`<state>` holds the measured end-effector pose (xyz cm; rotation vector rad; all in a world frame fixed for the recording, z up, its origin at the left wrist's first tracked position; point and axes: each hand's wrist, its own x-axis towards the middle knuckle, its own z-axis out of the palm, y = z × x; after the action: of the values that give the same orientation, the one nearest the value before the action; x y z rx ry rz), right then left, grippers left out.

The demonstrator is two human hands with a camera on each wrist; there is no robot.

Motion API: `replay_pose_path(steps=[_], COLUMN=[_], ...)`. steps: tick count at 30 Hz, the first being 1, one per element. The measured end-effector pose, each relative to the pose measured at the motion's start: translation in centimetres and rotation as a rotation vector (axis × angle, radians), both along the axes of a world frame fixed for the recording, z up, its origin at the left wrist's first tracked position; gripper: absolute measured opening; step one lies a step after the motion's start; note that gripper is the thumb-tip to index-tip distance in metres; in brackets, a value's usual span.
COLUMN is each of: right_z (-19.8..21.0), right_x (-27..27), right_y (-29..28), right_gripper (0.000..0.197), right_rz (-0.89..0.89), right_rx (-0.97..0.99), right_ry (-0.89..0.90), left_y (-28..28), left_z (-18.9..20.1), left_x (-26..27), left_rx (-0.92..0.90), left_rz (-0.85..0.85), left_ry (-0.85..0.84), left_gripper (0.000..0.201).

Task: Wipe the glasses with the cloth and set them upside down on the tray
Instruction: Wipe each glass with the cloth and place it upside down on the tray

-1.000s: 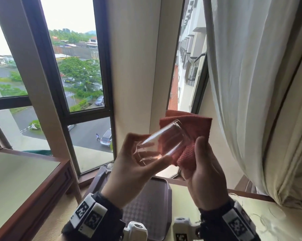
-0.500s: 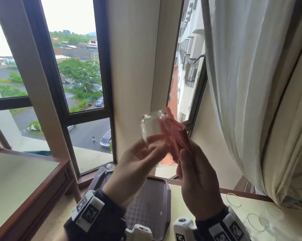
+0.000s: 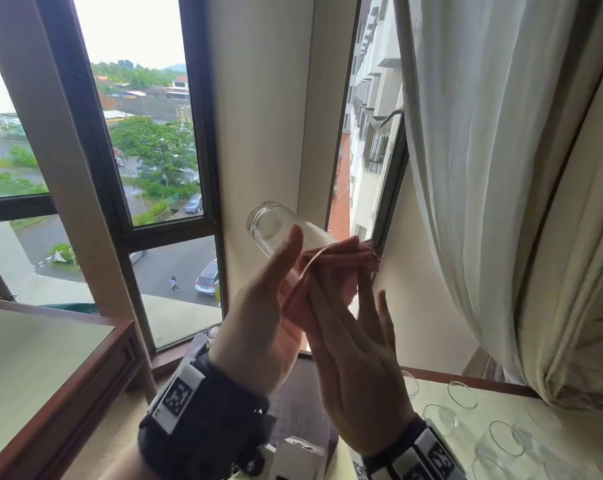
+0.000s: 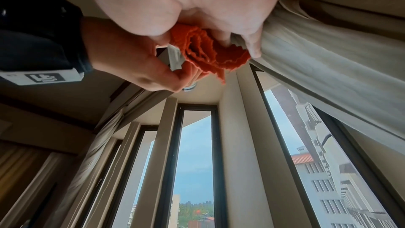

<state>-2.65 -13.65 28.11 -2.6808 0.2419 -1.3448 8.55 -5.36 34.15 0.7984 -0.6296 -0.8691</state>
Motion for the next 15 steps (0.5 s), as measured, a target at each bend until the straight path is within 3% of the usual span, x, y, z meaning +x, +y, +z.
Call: replay_pose_path(steps=[4, 8, 11, 15], right_z=[1.0, 2.2, 2.5, 2.2], right_x=[-0.1, 0.3, 0.5, 0.0], right_y=[0.3, 0.1, -0.3, -0.1], right_gripper=[0.044, 0.034, 0.034, 0.041], right_rz=[-0.069, -0.068, -0.014, 0.047], right_rx=[-0.006, 0.043, 0.060, 0.020], right_ry=[0.057, 0.142, 0.147, 0.022], left_y=[0.2, 0.4, 0.5, 0.8], left_z=[-0.5, -1.0, -1.2, -1.2], left_x=[0.8, 1.4, 1.6, 2.2], left_rx=[0.017, 0.092, 0.133, 0.164], left_rz=[0.103, 0.200, 0.186, 0.138], left_ry=[-0.073, -0.237, -0.245, -0.214], left_gripper=[0.037, 0.052, 0.047, 0.059])
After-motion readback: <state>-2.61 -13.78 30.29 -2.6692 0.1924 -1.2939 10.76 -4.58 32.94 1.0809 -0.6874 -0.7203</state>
